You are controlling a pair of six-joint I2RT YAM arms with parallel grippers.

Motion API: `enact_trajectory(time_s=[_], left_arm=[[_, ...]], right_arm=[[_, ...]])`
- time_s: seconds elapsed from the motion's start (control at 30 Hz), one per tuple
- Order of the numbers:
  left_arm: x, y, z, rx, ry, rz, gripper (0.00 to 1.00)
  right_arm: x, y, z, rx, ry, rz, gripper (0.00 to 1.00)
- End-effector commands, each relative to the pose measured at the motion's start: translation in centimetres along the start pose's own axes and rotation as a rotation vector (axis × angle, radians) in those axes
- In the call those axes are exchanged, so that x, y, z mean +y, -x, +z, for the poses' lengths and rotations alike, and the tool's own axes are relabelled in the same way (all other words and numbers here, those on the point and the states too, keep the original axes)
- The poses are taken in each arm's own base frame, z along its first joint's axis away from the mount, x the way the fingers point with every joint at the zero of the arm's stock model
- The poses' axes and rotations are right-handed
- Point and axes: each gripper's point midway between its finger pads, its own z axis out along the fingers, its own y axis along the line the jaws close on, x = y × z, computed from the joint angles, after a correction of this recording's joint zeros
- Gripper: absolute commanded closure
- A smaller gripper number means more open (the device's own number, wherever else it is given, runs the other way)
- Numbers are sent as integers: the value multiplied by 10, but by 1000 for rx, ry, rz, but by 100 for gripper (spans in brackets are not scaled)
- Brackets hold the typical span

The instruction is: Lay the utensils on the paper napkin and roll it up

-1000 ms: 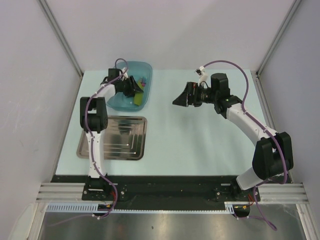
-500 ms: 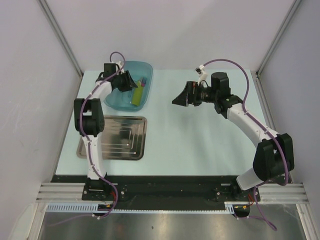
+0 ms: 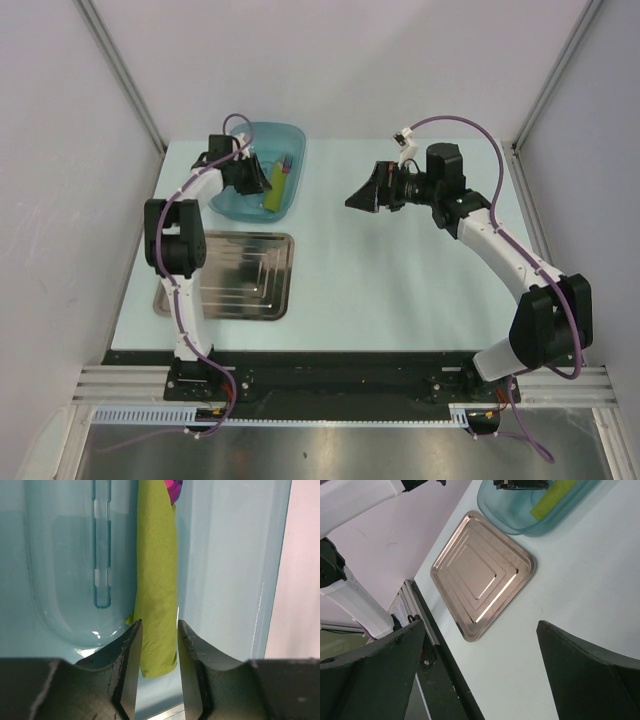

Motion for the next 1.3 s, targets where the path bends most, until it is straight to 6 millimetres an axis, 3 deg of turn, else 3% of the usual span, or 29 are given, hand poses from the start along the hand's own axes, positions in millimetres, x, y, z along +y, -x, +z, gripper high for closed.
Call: enact_trajectory(time_s=[0.0,0.5,0.67,0.9,1.03,1.07,1.13,1.17,1.23,1.27], left_arm=[[-5,-11,7,27,-26,17,64],[-8,-29,24,78,-48,-30,69],[-24,-11,7,21,-74,-4,60],[-55,47,-50,-138,-62,92,45],[-80,82,-104,-242,-50,187,34],[-82,83,-113,-239,-40,216,25],[-97,94,-148,-284,-42,280,20],[-102,96,-161,-300,-43,303,10],[-104,91,-180,-299,-17,334,6],[-111,91,-199,-316,-19,358,0]], right_arm=[[15,11,-8,-29,27,-53,0],[13,12,-10,-26,25,-49,0],[13,14,-12,-31,24,-61,0],[6,33,-28,-82,-24,-119,0],[-4,52,-47,-130,-72,-155,0],[-5,56,-51,-137,-82,-156,0],[-15,67,-66,-169,-123,-173,0],[-18,68,-72,-174,-137,-168,0],[-29,75,-88,-200,-178,-156,0],[-34,73,-93,-195,-195,-145,0]])
